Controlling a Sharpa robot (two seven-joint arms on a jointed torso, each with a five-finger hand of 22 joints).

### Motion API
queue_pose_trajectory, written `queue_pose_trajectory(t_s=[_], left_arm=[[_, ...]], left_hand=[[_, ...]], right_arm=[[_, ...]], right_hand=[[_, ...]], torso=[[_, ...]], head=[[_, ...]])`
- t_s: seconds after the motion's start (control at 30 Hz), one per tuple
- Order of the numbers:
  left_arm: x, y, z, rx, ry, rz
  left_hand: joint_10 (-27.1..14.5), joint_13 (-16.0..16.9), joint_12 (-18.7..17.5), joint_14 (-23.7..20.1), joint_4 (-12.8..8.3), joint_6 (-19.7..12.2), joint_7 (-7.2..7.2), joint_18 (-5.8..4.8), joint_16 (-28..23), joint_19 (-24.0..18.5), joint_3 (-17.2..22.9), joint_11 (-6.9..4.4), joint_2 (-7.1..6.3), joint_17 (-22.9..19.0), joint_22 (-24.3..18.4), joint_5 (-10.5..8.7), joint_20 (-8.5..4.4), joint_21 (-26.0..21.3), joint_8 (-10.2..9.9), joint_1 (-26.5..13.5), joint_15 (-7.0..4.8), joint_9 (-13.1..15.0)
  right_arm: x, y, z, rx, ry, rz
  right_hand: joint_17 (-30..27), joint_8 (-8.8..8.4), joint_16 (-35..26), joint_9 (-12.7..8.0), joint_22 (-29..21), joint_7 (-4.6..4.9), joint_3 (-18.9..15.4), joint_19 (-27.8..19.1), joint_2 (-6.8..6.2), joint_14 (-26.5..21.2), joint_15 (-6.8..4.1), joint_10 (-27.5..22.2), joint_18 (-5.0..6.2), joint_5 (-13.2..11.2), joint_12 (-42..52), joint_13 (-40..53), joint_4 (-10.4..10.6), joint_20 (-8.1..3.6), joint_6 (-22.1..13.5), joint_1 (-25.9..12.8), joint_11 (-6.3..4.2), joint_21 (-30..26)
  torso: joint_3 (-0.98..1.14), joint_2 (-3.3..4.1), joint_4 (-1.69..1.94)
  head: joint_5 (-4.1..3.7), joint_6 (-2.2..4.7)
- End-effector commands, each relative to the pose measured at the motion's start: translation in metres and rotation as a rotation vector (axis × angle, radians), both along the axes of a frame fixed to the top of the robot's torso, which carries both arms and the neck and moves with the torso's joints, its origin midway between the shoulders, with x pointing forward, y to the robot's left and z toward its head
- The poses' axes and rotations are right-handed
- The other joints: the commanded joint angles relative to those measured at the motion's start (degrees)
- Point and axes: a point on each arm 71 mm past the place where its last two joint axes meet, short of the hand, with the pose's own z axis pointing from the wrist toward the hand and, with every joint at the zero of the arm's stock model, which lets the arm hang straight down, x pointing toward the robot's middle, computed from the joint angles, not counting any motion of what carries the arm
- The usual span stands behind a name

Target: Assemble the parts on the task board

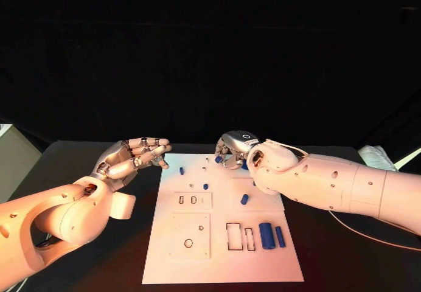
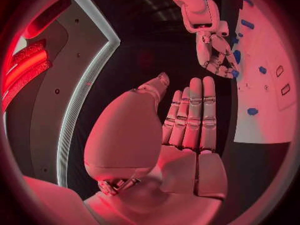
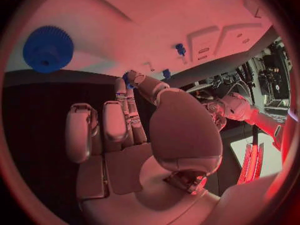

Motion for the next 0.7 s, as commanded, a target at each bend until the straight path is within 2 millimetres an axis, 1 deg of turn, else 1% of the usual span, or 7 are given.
queue_pose_trajectory(t_s=[0.03, 0.1, 0.2, 0.27, 0.37, 0.57, 0.7], left_arm=[[-0.001, -0.003, 0.002, -0.008, -0.009, -0.026], [-0.001, -0.004, 0.002, -0.009, -0.009, -0.027], [-0.001, -0.005, 0.002, -0.009, -0.009, -0.030], [-0.001, -0.006, 0.002, -0.009, -0.009, -0.031], [-0.001, -0.006, 0.003, -0.009, -0.009, -0.032], [-0.001, -0.007, 0.003, -0.009, -0.010, -0.035], [-0.001, -0.007, 0.003, -0.009, -0.010, -0.036]], left_hand=[[0.2, 0.1, -0.4, -0.2, 0.0, 0.3, 0.02, 0.03, 0.3, -0.5, 0.1, 0.01, -0.06, 0.1, 0.1, 0.12, 0.02, 0.2, -0.4, -0.3, 0.00, 0.1], [0.2, 0.1, -0.4, -0.2, 0.0, 0.3, 0.02, 0.03, 0.3, -0.5, 0.1, 0.01, -0.06, 0.1, 0.1, 0.12, 0.02, 0.2, -0.4, -0.3, 0.00, 0.1], [0.2, 0.1, -0.4, -0.2, 0.0, 0.3, 0.02, 0.03, 0.3, -0.5, 0.1, 0.01, -0.06, 0.1, 0.1, 0.12, 0.02, 0.2, -0.4, -0.3, 0.00, 0.1], [0.2, 0.1, -0.4, -0.2, 0.0, 0.3, 0.02, 0.03, 0.3, -0.5, 0.1, 0.01, -0.06, 0.1, 0.1, 0.12, 0.02, 0.2, -0.4, -0.3, 0.00, 0.1], [0.2, 0.1, -0.4, -0.2, 0.0, 0.3, 0.02, 0.03, 0.3, -0.5, 0.1, 0.01, -0.06, 0.1, 0.1, 0.12, 0.02, 0.2, -0.4, -0.3, 0.00, 0.1], [0.2, 0.1, -0.4, -0.2, 0.0, 0.3, 0.02, 0.03, 0.3, -0.5, 0.1, 0.01, -0.06, 0.1, 0.1, 0.12, 0.02, 0.2, -0.4, -0.3, 0.00, 0.1], [0.2, 0.1, -0.4, -0.2, 0.0, 0.3, 0.02, 0.03, 0.3, -0.5, 0.1, 0.01, -0.06, 0.1, 0.1, 0.12, 0.02, 0.2, -0.4, -0.3, 0.00, 0.1]], right_arm=[[0.003, 0.003, 0.003, 0.005, -0.027, -0.021], [0.005, 0.006, 0.003, 0.005, -0.029, -0.021], [0.007, 0.009, 0.003, 0.004, -0.028, -0.021], [0.008, 0.011, 0.003, 0.003, -0.027, -0.020], [0.009, 0.014, 0.002, -0.001, -0.023, -0.019], [0.011, 0.019, 0.001, -0.005, -0.017, -0.017], [0.011, 0.021, 0.001, -0.006, -0.015, -0.015]], right_hand=[[0.1, 0.19, 0.4, 1.5, 0.1, 0.14, 0.0, 0.4, 0.29, 1.4, -0.39, 0.2, -1.04, 0.3, 0.1, 0.0, 0.2, 0.04, 0.3, 0.2, 0.10, 0.4], [0.1, 0.19, 0.4, 1.5, 0.1, 0.14, 0.0, 0.4, 0.29, 1.4, -0.39, 0.2, -1.04, 0.3, 0.1, 0.0, 0.2, 0.04, 0.3, 0.2, 0.10, 0.4], [0.2, 0.20, 0.5, 1.5, 0.1, 0.19, 0.1, 0.4, 0.24, 1.4, -0.36, 0.1, -1.04, 0.3, 0.0, 0.0, 0.3, 0.05, 0.2, 0.1, 0.15, 0.4], [0.2, 0.20, 0.5, 1.5, 0.1, 0.19, 0.1, 0.4, 0.24, 1.4, -0.36, 0.1, -1.04, 0.3, 0.0, 0.0, 0.3, 0.05, 0.2, 0.1, 0.15, 0.4], [0.2, 0.20, 0.5, 1.6, 0.2, 0.23, 0.1, 0.4, 0.21, 1.4, -0.34, 0.1, -1.06, 0.3, 0.0, 0.0, 0.3, 0.06, 0.1, 0.1, 0.19, 0.5], [0.2, 0.21, 0.6, 1.7, 0.2, 0.27, 0.1, 0.4, 0.15, 1.4, -0.29, 0.0, -1.06, 0.2, -0.1, 0.0, 0.4, 0.08, -0.1, 0.0, 0.24, 0.4], [0.2, 0.21, 0.6, 1.7, 0.2, 0.27, 0.1, 0.4, 0.15, 1.4, -0.29, 0.0, -1.06, 0.2, -0.1, 0.0, 0.4, 0.08, -0.1, 0.0, 0.24, 0.4]], torso=[[0.02, 0.10, -0.06], [0.00, 0.13, -0.05], [0.07, 0.16, -0.05], [0.04, 0.21, -0.01], [0.08, 0.16, -0.10], [0.06, 0.21, 0.03], [0.09, 0.21, -0.02]], head=[[0.14, 0.02], [0.15, 0.01], [0.19, -0.06], [0.21, -0.06], [0.30, -0.11], [0.43, -0.24], [0.58, -0.34]])
